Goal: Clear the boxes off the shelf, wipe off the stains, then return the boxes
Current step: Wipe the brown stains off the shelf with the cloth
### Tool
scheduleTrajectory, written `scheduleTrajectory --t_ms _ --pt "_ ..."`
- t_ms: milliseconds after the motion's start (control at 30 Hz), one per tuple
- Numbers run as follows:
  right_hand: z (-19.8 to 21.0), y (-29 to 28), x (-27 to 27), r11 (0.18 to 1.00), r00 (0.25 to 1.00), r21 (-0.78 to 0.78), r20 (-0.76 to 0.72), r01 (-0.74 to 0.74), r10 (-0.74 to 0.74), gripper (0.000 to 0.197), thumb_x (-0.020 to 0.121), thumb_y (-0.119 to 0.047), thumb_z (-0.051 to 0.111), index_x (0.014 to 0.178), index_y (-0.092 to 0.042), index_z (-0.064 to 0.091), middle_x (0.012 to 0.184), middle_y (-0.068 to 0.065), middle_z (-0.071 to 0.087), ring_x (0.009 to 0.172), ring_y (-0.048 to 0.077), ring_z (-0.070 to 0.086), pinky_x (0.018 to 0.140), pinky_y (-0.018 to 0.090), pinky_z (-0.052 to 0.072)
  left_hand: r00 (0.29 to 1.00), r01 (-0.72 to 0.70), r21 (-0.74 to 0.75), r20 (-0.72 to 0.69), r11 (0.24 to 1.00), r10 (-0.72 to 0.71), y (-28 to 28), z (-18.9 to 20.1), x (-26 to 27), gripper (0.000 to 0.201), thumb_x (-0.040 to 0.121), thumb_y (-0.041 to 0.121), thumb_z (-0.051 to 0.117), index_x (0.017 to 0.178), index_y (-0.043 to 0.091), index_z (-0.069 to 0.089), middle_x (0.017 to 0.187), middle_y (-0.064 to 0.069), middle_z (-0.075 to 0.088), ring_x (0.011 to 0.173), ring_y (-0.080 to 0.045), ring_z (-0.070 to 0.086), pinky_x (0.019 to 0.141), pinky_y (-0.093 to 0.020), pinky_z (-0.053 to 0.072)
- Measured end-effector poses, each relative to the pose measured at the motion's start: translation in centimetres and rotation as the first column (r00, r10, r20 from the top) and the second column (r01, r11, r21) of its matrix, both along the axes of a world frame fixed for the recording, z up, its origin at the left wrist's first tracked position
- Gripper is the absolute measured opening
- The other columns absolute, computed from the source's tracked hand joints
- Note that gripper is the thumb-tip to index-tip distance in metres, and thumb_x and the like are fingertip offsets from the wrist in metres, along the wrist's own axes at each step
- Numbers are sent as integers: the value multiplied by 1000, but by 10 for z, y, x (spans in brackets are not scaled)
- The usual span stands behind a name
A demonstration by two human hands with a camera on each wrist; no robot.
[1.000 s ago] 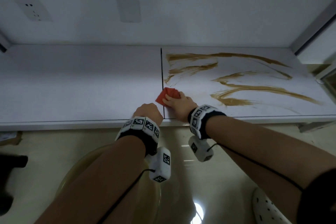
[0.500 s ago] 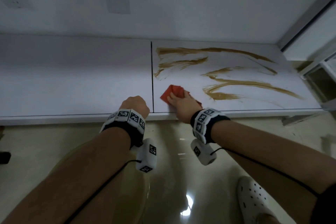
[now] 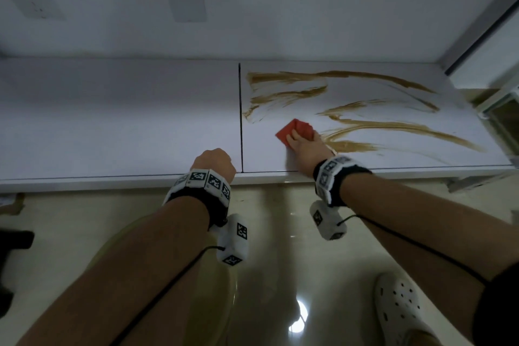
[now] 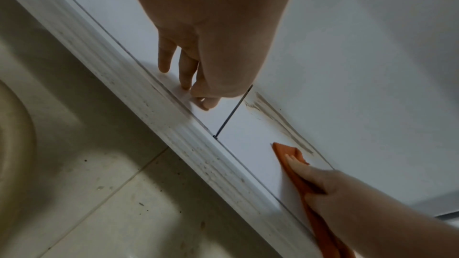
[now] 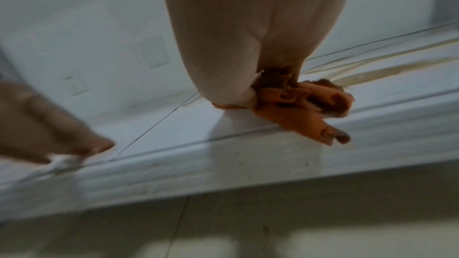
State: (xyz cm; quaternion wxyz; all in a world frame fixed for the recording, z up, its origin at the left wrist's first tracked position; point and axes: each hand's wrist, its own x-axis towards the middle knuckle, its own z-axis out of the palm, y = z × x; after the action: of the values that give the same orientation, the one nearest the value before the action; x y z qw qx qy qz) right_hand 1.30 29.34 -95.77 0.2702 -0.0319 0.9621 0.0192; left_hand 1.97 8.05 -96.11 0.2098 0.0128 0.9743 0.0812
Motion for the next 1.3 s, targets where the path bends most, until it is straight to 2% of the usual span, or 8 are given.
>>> scheduleTrajectory --t_ms 233,333,433,533,767,933,1033,1300 --pt "13 -53 51 964 980 -185 25 -190 198 72 92 -1 36 152 -28 7 159 -8 -1 145 36 -12 120 49 0 999 -18 -84 48 996 22 6 4 5 25 92 15 42 96 13 67 115 -5 64 101 -22 60 70 -25 39" --pt "16 -71 37 945 958 -189 53 -267 281 73 92 0 37 152 -29 8 159 -10 -1 145 35 -12 120 48 1 998 -30 -95 46 995 35 9 6 7 27 92 16 43 101 11 68 108 -7 66 84 -21 56 68 -25 39" --pt "17 -69 30 946 960 -190 53 -262 276 71 93 -4 40 151 -31 9 159 -12 -1 146 33 -9 120 46 4 997 -52 -81 51 995 57 14 10 6 24 92 16 45 97 8 67 106 -8 66 80 -20 53 67 -26 39" --pt "21 -54 31 967 980 -175 30 -187 195 71 93 -4 40 152 -30 9 159 -10 -1 146 35 -7 120 47 7 997 -59 -78 42 995 63 18 13 6 26 92 12 45 68 8 54 93 -7 62 88 -24 57 69 -25 39" --pt "25 30 42 999 1000 -46 20 8 -7 70 93 -13 42 151 -26 4 160 -4 1 146 33 -3 120 48 9 996 -54 -33 69 998 56 31 24 7 34 90 5 45 57 10 38 60 -2 41 52 -12 37 48 -22 33" --pt "27 8 55 988 997 -150 52 -41 50 69 92 -4 39 151 -30 13 159 -10 2 145 35 -8 120 48 6 998 20 -52 64 998 -17 46 24 6 28 89 6 44 62 9 45 85 -8 59 74 -21 54 63 -25 41" --pt "23 -17 51 973 988 -208 91 -103 124 75 91 2 40 151 -33 12 159 -14 1 146 32 -11 119 46 -1 996 80 -85 58 993 -75 58 24 9 20 90 7 43 94 3 62 108 -12 64 96 -25 61 72 -29 45" --pt "25 -5 31 981 989 -172 104 -86 105 73 93 -5 43 151 -33 9 159 -13 -4 146 30 -10 120 45 8 990 138 -90 45 986 -135 75 16 8 26 91 9 42 110 5 59 116 -11 62 105 -25 60 76 -29 44"
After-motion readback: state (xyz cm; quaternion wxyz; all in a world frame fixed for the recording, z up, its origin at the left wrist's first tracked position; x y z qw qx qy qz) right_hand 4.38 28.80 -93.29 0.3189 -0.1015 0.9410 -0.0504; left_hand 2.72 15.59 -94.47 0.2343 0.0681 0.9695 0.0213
